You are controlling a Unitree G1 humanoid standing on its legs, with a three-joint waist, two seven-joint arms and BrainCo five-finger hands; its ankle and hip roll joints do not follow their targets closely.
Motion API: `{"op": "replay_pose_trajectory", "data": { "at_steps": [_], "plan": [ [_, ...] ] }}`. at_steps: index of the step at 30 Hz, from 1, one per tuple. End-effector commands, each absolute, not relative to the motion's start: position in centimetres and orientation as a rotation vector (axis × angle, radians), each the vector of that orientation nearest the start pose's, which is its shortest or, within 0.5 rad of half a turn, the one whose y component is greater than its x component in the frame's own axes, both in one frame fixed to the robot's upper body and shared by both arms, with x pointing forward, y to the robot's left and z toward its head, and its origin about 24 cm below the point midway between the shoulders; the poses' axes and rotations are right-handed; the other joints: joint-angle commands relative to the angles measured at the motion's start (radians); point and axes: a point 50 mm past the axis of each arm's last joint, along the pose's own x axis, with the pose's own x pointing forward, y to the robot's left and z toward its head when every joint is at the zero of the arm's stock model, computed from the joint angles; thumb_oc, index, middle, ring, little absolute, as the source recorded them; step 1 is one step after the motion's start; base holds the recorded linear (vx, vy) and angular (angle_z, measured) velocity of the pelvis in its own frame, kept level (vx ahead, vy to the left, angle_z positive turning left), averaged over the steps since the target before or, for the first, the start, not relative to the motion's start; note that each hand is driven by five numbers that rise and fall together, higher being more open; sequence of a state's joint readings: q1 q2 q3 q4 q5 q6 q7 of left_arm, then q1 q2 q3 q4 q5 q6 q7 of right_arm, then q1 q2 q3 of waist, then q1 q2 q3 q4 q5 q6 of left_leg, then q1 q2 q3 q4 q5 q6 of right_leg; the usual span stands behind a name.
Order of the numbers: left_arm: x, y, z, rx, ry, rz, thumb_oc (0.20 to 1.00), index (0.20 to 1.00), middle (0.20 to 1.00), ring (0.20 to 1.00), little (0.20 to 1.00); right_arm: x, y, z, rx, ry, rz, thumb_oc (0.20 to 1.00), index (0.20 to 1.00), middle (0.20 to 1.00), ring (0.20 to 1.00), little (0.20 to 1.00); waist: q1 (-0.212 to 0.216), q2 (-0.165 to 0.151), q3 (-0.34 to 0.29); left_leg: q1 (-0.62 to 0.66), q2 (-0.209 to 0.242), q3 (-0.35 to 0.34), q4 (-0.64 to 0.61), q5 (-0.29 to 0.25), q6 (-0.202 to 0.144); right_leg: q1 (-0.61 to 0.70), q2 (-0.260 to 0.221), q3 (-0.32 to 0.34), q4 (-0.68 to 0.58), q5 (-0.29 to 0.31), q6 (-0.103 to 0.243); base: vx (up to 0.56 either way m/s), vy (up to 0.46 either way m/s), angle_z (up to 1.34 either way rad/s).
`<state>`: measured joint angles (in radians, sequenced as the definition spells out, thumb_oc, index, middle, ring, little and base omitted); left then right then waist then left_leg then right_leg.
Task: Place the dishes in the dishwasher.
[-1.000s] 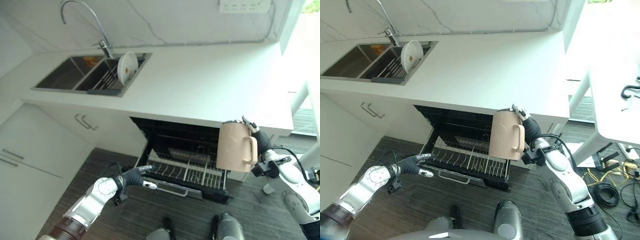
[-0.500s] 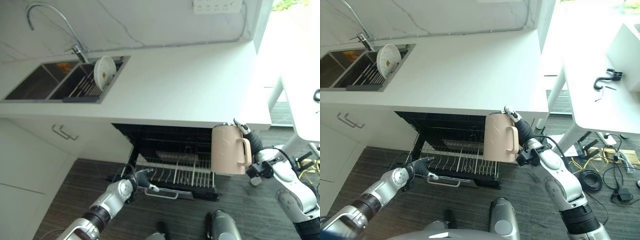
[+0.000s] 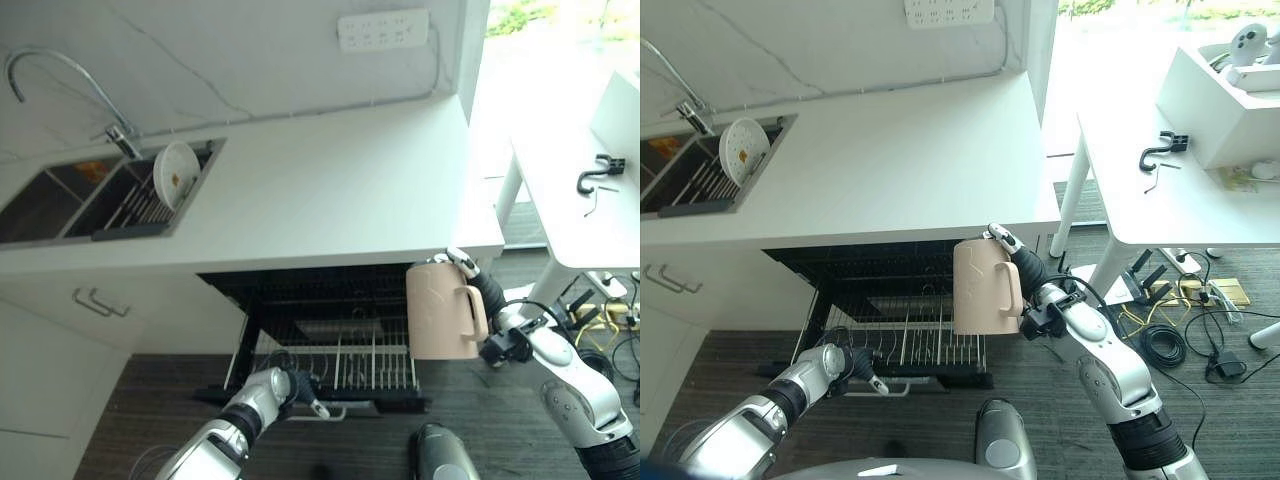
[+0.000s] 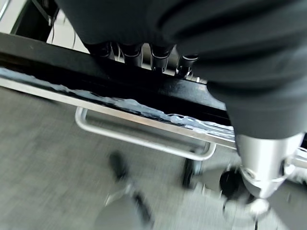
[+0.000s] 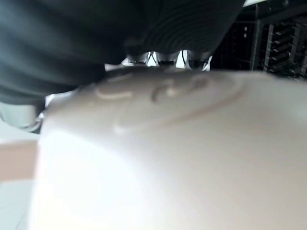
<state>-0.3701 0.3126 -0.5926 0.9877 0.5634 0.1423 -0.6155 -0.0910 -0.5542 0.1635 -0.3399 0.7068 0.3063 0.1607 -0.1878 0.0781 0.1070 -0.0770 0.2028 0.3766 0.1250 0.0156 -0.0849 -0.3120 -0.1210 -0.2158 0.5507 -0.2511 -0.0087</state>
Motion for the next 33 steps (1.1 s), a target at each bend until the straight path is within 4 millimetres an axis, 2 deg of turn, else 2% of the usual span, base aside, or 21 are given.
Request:
{"op": "replay_pose_trajectory", "data": {
  "at_steps": [1, 5, 7, 10, 13, 16, 17, 18, 21, 26, 33],
  "plan": [
    [13.5, 20.2, -13.4, 0.703, 1.574, -1.288, 1.000, 1.000, 1.000, 1.000, 1.000, 26.2, -13.7, 17.5, 0.165, -0.234, 0.632, 0.200, 0.200, 0.200, 0.200, 0.200, -0.027, -0.073, 0.076, -0.042, -0.019, 0.007, 0.175, -0.202, 0.037, 0.127, -0.017, 0.043, -0.251, 0.101, 0.149, -0.01, 0.047, -0.07],
    [11.8, 18.7, -12.9, 0.552, 1.542, -1.479, 1.000, 1.000, 1.000, 1.000, 1.000, 26.7, -13.8, 17.8, 0.148, -0.236, 0.629, 0.200, 0.200, 0.200, 0.200, 0.200, -0.012, -0.053, 0.083, -0.045, -0.025, -0.005, 0.175, -0.207, 0.038, 0.135, -0.021, 0.035, -0.251, 0.089, 0.148, -0.03, 0.055, -0.01],
    [12.1, 18.6, -12.5, 0.545, 1.468, -1.466, 1.000, 1.000, 1.000, 1.000, 1.000, 26.6, -14.1, 17.8, 0.143, -0.232, 0.627, 0.200, 0.200, 0.200, 0.200, 0.200, -0.005, -0.047, 0.081, -0.044, -0.026, -0.008, 0.175, -0.206, 0.037, 0.142, -0.024, 0.028, -0.251, 0.084, 0.147, -0.01, 0.028, 0.02],
    [13.2, 18.7, -11.6, 0.505, 1.364, -1.405, 1.000, 1.000, 1.000, 1.000, 1.000, 26.4, -14.6, 17.6, 0.140, -0.228, 0.615, 0.200, 0.200, 0.200, 0.200, 0.200, 0.006, -0.043, 0.077, -0.043, -0.027, -0.010, 0.175, -0.205, 0.038, 0.150, -0.028, 0.018, -0.251, 0.081, 0.146, 0.00, 0.000, 0.00],
    [15.4, 18.6, -10.2, 0.508, 1.167, -1.247, 1.000, 1.000, 1.000, 1.000, 1.000, 26.0, -15.3, 17.1, 0.136, -0.221, 0.603, 0.200, 0.200, 0.200, 0.200, 0.200, 0.020, -0.039, 0.073, -0.041, -0.028, -0.015, 0.175, -0.202, 0.037, 0.157, -0.031, 0.008, -0.251, 0.080, 0.144, 0.00, 0.000, 0.00],
    [18.0, 18.6, -8.0, 0.468, 0.963, -1.078, 1.000, 1.000, 1.000, 1.000, 1.000, 25.4, -15.7, 16.7, 0.133, -0.216, 0.591, 0.200, 0.200, 0.200, 0.200, 0.200, 0.037, -0.037, 0.073, -0.039, -0.031, -0.021, 0.175, -0.200, 0.037, 0.166, -0.036, -0.003, -0.251, 0.080, 0.142, -0.01, 0.000, 0.01],
    [20.1, 18.3, -5.2, 0.398, 0.786, -0.947, 1.000, 1.000, 1.000, 1.000, 1.000, 24.9, -16.2, 16.3, 0.134, -0.212, 0.571, 0.200, 0.200, 0.200, 0.200, 0.200, 0.056, -0.034, 0.073, -0.038, -0.034, -0.027, 0.175, -0.198, 0.036, 0.173, -0.041, -0.015, -0.251, 0.082, 0.143, -0.02, -0.001, 0.07],
    [20.6, 18.4, -4.5, 0.377, 0.729, -0.904, 1.000, 1.000, 1.000, 1.000, 1.000, 24.8, -16.3, 16.2, 0.134, -0.211, 0.568, 0.200, 0.200, 0.200, 0.200, 0.200, 0.059, -0.034, 0.074, -0.037, -0.034, -0.029, 0.175, -0.197, 0.035, 0.175, -0.043, -0.019, -0.251, 0.083, 0.143, -0.03, -0.003, 0.16],
    [22.2, 19.5, -0.8, 0.288, 0.532, -0.762, 1.000, 1.000, 1.000, 1.000, 1.000, 24.4, -16.8, 15.8, 0.137, -0.216, 0.546, 0.200, 0.200, 0.200, 0.200, 0.200, 0.080, -0.034, 0.077, -0.033, -0.037, -0.035, 0.175, -0.192, 0.031, 0.187, -0.050, -0.036, -0.251, 0.087, 0.142, -0.02, -0.001, 0.30],
    [22.9, 21.3, 3.2, 0.121, 0.253, -0.582, 1.000, 1.000, 1.000, 1.000, 1.000, 23.7, -17.0, 14.7, 0.152, -0.202, 0.522, 0.200, 0.200, 0.200, 0.200, 0.200, 0.112, -0.041, 0.075, -0.027, -0.043, -0.047, 0.175, -0.188, 0.028, 0.203, -0.060, -0.058, -0.251, 0.089, 0.140, -0.01, -0.007, 0.24],
    [23.1, 19.5, 6.7, -0.161, 0.004, -0.582, 1.000, 1.000, 1.000, 1.000, 1.000, 23.9, -16.1, 13.7, 0.173, -0.181, 0.503, 0.200, 0.200, 0.200, 0.200, 0.200, 0.144, -0.061, 0.079, -0.033, -0.045, -0.062, 0.175, -0.185, 0.026, 0.208, -0.068, -0.080, -0.251, 0.090, 0.138, -0.03, -0.015, 0.13]
  ]
}}
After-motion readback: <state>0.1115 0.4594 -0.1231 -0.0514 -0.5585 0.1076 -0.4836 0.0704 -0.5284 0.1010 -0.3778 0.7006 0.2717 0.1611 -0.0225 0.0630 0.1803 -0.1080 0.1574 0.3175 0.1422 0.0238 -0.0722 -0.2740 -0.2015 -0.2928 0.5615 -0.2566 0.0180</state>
